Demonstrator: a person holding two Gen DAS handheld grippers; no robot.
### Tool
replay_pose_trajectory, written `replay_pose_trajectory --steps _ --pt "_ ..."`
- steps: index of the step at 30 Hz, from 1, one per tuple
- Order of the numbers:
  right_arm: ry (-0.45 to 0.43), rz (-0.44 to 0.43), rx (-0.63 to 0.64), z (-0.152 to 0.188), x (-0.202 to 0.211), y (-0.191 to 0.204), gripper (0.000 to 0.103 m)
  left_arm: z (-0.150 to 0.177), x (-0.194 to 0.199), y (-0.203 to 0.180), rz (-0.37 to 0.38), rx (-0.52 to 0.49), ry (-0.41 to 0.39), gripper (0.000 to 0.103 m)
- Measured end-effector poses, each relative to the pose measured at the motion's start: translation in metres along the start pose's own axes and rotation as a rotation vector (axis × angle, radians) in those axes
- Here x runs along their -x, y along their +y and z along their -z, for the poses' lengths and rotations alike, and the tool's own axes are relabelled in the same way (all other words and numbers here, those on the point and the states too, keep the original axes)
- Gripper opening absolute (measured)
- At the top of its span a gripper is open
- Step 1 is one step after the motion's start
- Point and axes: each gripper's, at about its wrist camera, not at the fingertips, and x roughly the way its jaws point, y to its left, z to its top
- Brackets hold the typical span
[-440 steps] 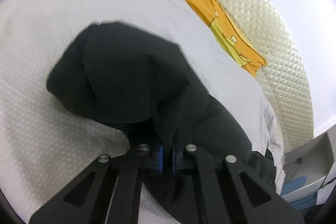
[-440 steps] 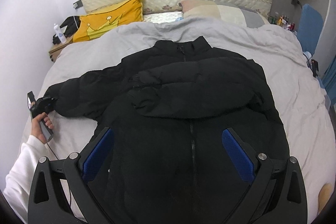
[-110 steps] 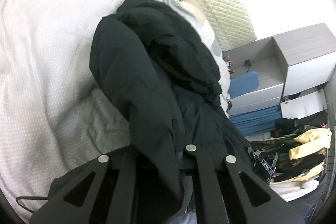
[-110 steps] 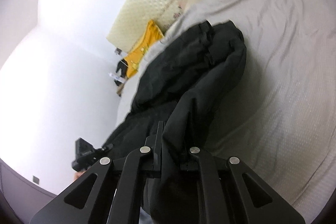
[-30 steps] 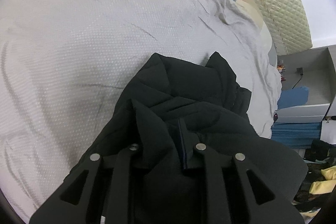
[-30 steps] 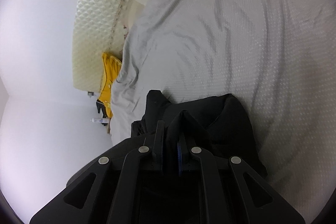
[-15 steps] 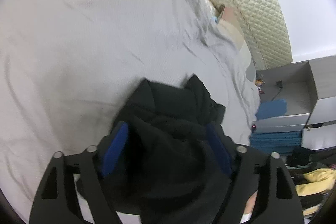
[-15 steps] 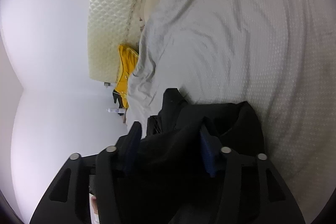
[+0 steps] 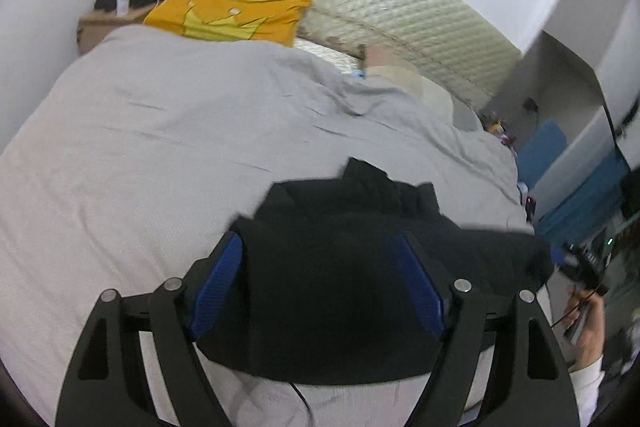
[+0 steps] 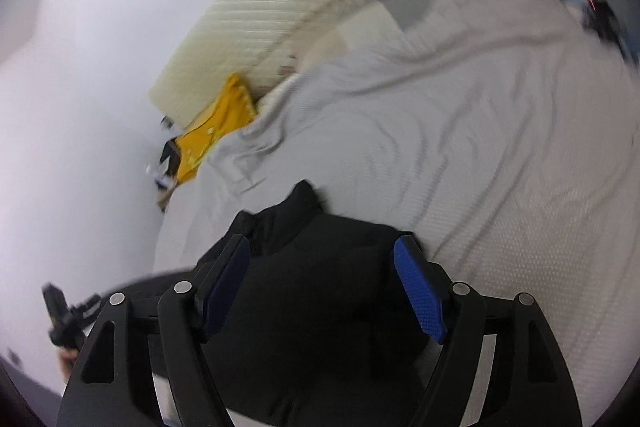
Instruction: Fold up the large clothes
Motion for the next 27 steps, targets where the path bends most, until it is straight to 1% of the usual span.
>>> replay_pose_trajectory --steps 1,3,5,7,9,11,13,15,18,21,23,27 --pt "-0.024 0.003 0.044 0.013 0.008 0.016 0.075 0.009 0.002 -0.005 0.005 -0.013 -0.008 0.079" --pt "-0.018 0.0 0.111 0.035 0.013 0.036 0.076 0.031 -0.002 -0.017 -0.008 -0.06 0.007 0.079" --pt "-0.007 -0.002 0.139 0.052 0.013 0.048 0.076 0.047 -0.008 -0.024 -0.019 -0.098 0.024 0.079" --pt "-0.001 -0.016 0.137 0.066 0.014 0.052 0.076 0.057 -0.008 -0.02 -0.017 -0.101 0.03 0.079" --pt "-0.024 -0.011 0.116 0.076 0.023 0.048 0.076 0.062 -0.008 -0.011 -0.009 -0.067 0.026 0.079" --pt "-0.035 -0.001 0.122 0.084 0.031 0.049 0.076 0.068 -0.002 -0.006 -0.006 -0.05 0.021 0.079" --pt "-0.049 0.024 0.153 0.098 0.037 0.053 0.076 0.075 0.001 -0.01 -0.011 -0.083 -0.002 0.079" --pt "-0.052 0.048 0.194 0.112 0.037 0.062 0.076 0.085 0.002 -0.023 -0.039 -0.137 -0.021 0.079" --pt "-0.057 0.031 0.196 0.132 0.033 0.071 0.076 0.101 -0.002 -0.039 -0.035 -0.172 -0.038 0.079" --pt "-0.046 0.046 0.255 0.152 0.021 0.086 0.076 0.114 -0.007 -0.057 -0.027 -0.212 -0.042 0.079" --pt "-0.023 0.061 0.289 0.159 0.008 0.093 0.076 0.12 -0.012 -0.069 -0.027 -0.237 -0.048 0.079" --pt "0.025 0.069 0.287 0.161 -0.018 0.094 0.076 0.123 -0.031 -0.077 -0.03 -0.252 -0.02 0.079"
